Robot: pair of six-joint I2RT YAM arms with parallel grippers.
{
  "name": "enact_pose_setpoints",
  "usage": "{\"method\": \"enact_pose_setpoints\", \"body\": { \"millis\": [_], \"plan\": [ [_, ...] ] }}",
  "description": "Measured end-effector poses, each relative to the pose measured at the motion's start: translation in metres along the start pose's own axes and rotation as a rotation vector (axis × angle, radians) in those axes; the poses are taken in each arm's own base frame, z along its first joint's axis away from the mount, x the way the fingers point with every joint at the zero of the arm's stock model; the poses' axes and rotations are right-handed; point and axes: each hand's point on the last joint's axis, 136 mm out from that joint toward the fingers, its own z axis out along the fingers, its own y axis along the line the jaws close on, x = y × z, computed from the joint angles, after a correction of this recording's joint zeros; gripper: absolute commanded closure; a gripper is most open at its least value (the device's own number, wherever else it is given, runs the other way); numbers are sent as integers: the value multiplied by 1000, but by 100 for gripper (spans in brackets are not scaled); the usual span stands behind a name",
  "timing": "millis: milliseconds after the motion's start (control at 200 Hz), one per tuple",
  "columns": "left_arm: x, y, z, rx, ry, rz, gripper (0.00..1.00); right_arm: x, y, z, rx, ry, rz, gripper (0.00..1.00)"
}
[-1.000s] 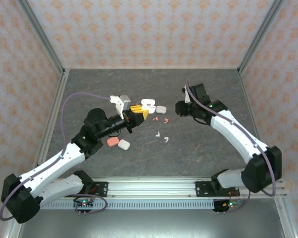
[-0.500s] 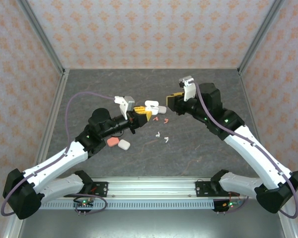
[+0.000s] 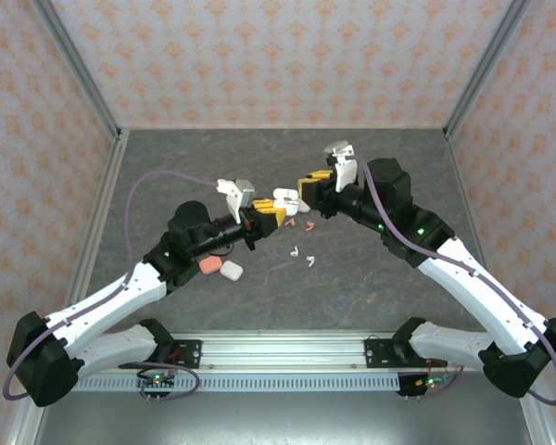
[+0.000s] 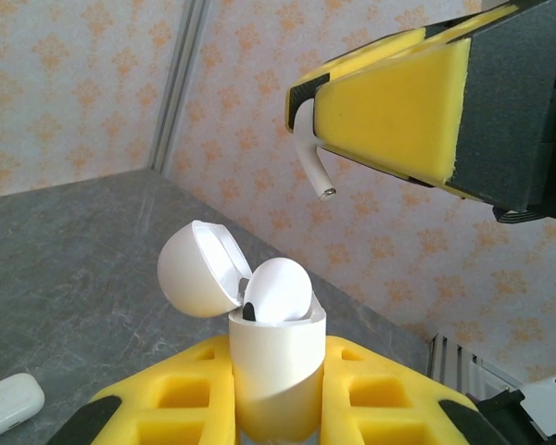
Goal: Insert wireless bluetooth earbuds into charging case
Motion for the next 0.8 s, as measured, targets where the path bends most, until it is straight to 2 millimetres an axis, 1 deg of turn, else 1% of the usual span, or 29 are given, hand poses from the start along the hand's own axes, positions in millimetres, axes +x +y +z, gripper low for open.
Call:
{"method": "enact_pose_setpoints", "body": {
  "millis": [280,626,801],
  "plan": [
    [-4,-1,0,3,-8,3,100,8,4,10,-14,28,0,72],
    [-5,-1,1,0,-11,4,100,15,2,14,-10,47,3,73],
    [-6,0,0,-8,-14,4,100,24,3,19,-12,80,3,73]
  ]
}}
